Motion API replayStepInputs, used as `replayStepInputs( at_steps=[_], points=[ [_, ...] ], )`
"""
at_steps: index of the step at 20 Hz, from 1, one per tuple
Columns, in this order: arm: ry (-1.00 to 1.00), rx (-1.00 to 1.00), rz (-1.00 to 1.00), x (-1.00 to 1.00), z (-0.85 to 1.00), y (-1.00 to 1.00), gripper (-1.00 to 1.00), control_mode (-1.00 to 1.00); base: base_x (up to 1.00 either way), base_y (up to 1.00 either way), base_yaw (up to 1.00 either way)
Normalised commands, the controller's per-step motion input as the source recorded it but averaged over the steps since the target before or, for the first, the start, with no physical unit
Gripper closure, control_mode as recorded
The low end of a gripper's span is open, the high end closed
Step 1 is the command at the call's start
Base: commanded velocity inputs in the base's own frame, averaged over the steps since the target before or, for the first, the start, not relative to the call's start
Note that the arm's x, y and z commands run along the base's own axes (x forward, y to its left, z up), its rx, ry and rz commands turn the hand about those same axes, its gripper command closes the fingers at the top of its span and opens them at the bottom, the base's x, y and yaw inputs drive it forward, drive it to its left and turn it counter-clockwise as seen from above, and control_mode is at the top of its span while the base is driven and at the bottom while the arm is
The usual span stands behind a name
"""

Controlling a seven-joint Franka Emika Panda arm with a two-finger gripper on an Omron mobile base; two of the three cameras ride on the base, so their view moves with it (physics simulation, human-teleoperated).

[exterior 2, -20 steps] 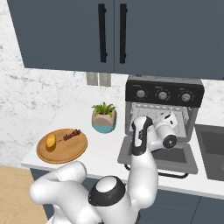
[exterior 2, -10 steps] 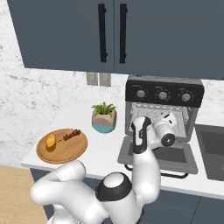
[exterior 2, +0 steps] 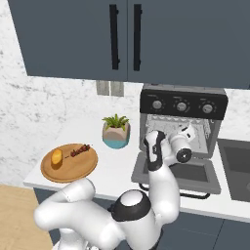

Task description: Pick up the kebab skewer and baguette bread, and place them inside the toaster oven. Close the toaster oven door and start by setting the timer.

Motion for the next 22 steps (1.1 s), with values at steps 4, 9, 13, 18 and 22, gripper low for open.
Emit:
replayStepInputs(
  at_steps=[4,9,13,18,22],
  points=[
    [0.00,0.00,-0.03,0.04,0.00,-0.02,1.00,-1.00,0.00,0.00,0.00],
    [0.05,0.00,-0.03,0.00,0.00,-0.10,1.00,-1.00,0.00,0.00,0.00],
    [0.06,0.00,0.00,0.00,0.02,-0.20,1.00,-1.00,0.00,0.00,0.00],
    [0.07,0.01,0.00,-0.11,0.06,-0.30,1.00,-1.00,0.00,0.00,0.00],
    [0.02,0.05,0.00,-0.20,0.02,-0.27,1.00,-1.00,0.00,0.00,0.00]
  ],
)
